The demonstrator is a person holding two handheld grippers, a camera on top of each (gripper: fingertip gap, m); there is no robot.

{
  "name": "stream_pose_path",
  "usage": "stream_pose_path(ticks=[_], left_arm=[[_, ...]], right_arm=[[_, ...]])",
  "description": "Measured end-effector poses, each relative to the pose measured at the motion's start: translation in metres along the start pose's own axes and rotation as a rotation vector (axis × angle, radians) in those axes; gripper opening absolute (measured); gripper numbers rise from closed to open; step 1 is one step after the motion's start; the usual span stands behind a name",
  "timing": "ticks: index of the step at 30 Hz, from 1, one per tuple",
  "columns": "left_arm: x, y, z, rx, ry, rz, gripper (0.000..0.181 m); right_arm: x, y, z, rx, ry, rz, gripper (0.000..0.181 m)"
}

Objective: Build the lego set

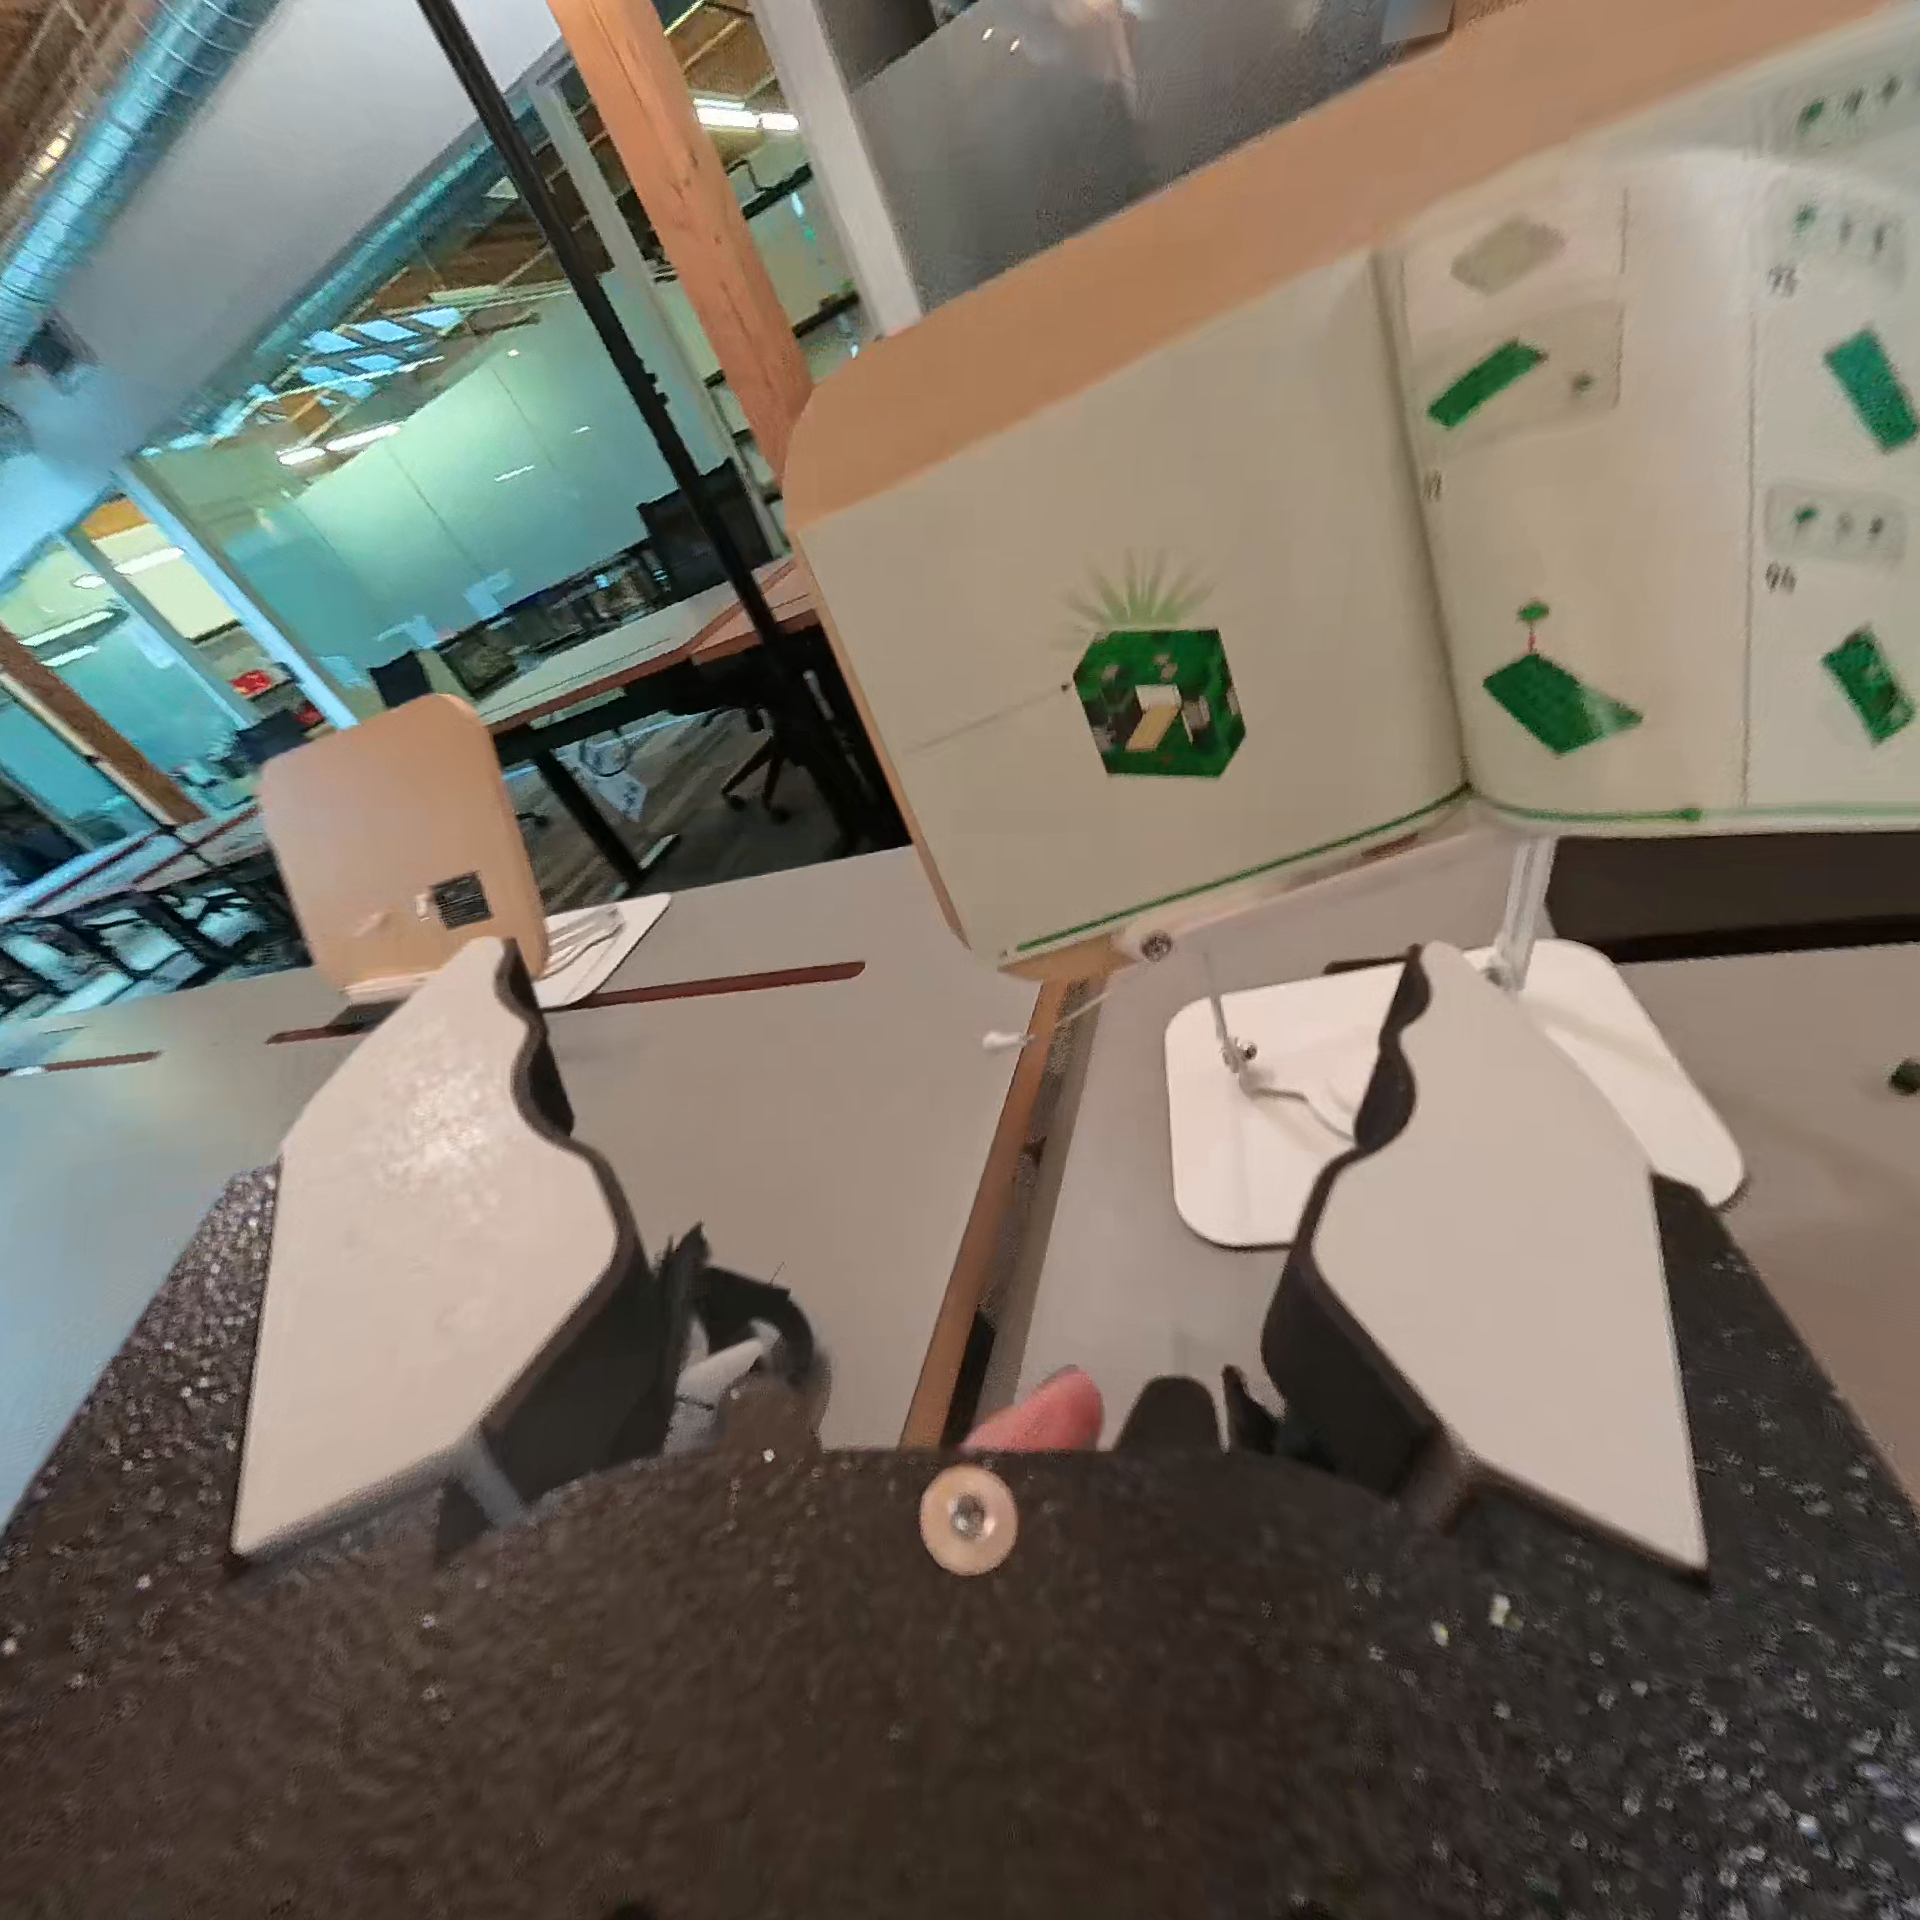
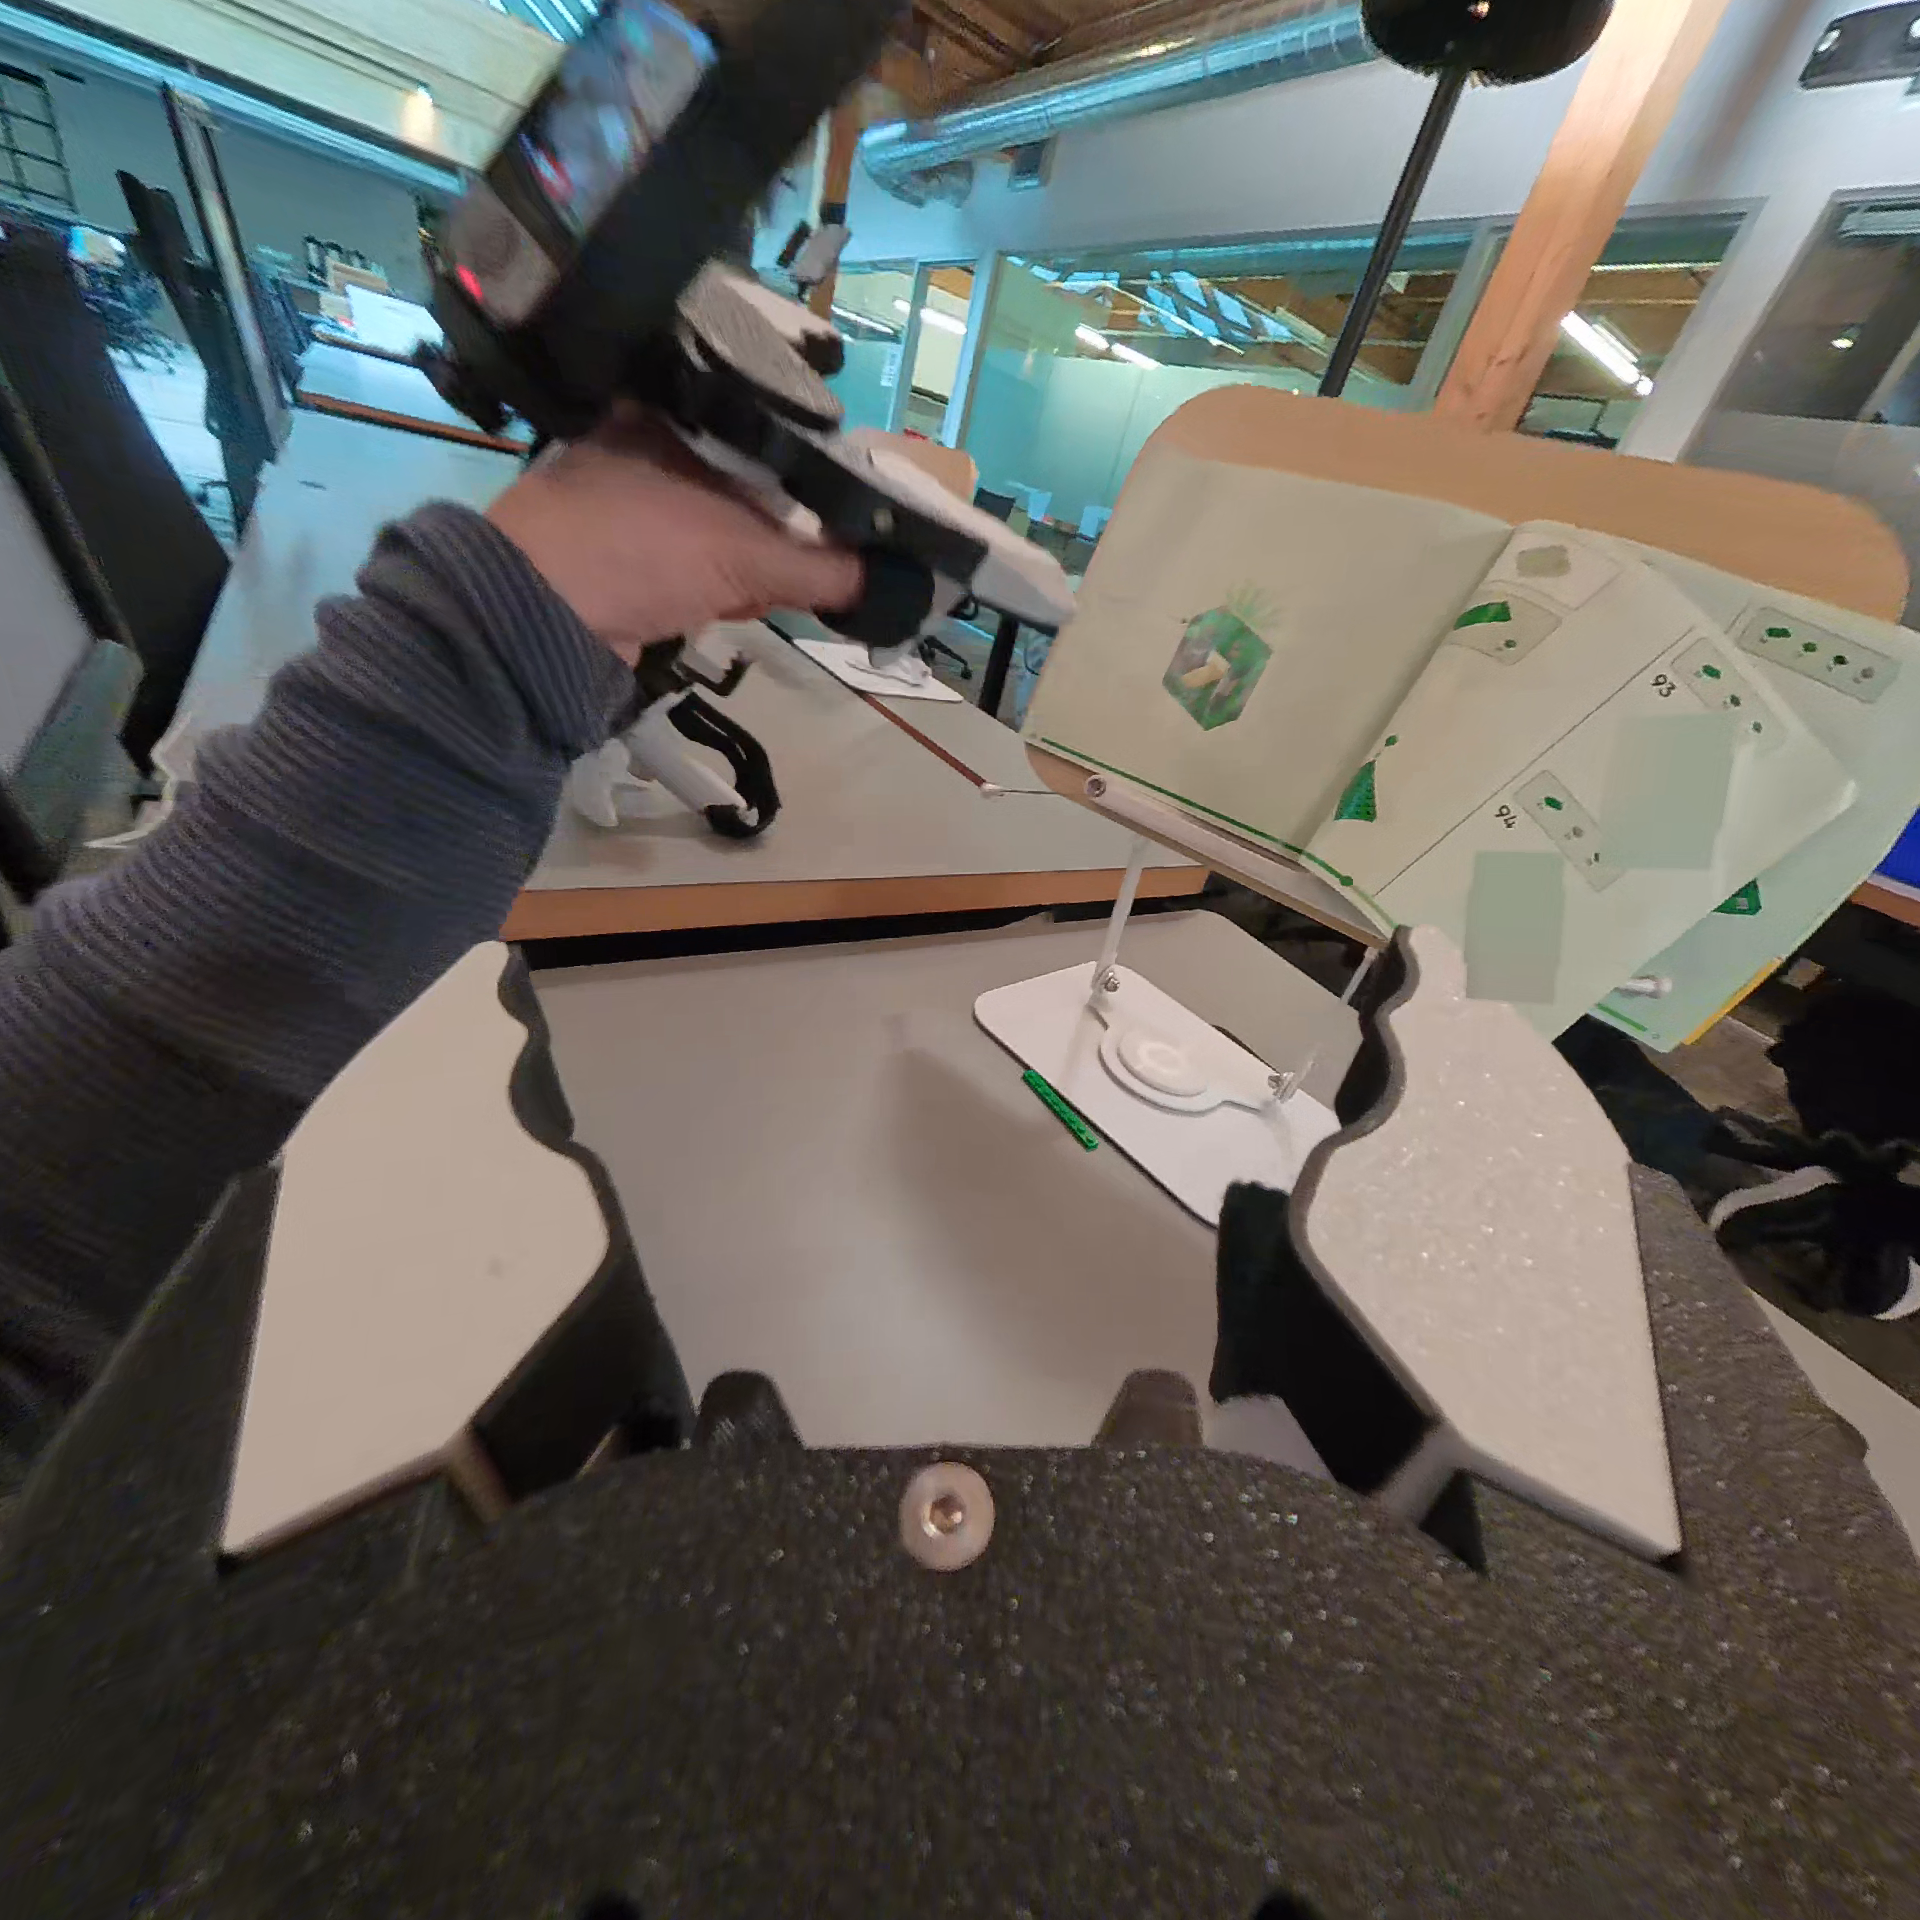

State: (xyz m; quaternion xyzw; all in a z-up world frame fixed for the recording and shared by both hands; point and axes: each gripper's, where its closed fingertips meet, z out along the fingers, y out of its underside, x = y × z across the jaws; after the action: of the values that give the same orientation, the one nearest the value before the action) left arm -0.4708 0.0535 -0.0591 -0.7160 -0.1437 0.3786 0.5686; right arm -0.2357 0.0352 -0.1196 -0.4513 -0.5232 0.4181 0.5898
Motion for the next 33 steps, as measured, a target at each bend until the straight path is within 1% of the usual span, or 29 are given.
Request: stream_pose_path(ticks=[2,5,6,8,9,11,12,17,20,21,24,26,29,33], left_arm=[[-0.005,0.001,0.006,0.023,0.043,-0.041,0.147],[-0.014,0.020,0.015,0.003,0.084,-0.095,0.142],[-0.018,0.027,0.019,-0.004,0.090,-0.109,0.140],[-0.031,0.035,0.025,0.005,0.067,-0.118,0.131],[-0.038,0.037,0.028,-0.001,0.053,-0.130,0.129],[-0.049,0.040,0.029,0.004,0.045,-0.158,0.125],[-0.055,0.042,0.028,0.012,0.034,-0.166,0.121],[-0.089,0.048,0.021,0.070,-0.061,-0.211,0.105],[-0.099,0.047,0.021,0.106,-0.092,-0.221,0.095],[-0.100,0.047,0.021,0.115,-0.091,-0.230,0.092],[-0.095,0.045,0.024,0.130,-0.058,-0.240,0.088],[-0.095,0.048,0.027,0.116,-0.063,-0.224,0.088],[-0.098,0.052,0.029,0.097,-0.077,-0.210,0.087],[-0.105,0.056,0.029,0.104,-0.083,-0.248,0.083]], right_arm=[[0.003,0.012,0.015,-0.044,0.012,-0.019,0.144],[0.012,0.027,0.039,-0.094,0.034,-0.075,0.142],[0.015,0.027,0.049,-0.084,0.029,-0.114,0.140],[0.019,0.021,0.071,-0.013,-0.005,-0.201,0.132],[0.021,0.017,0.084,0.027,-0.019,-0.238,0.125],[0.033,0.011,0.113,0.073,0.000,-0.297,0.099],[0.039,0.012,0.130,0.077,0.017,-0.319,0.093],[0.053,0.039,0.225,-0.025,0.079,-0.424,0.069],[0.058,0.056,0.271,-0.079,0.135,-0.550,0.051],[0.060,0.060,0.284,-0.095,0.155,-0.598,0.048],[0.063,0.065,0.311,-0.117,0.190,-0.743,0.045],[0.065,0.068,0.325,-0.125,0.207,-0.846,0.043],[0.063,0.072,0.341,-0.122,0.212,-0.977,0.040],[0.051,0.078,0.354,-0.131,0.183,-1.072,0.041]])
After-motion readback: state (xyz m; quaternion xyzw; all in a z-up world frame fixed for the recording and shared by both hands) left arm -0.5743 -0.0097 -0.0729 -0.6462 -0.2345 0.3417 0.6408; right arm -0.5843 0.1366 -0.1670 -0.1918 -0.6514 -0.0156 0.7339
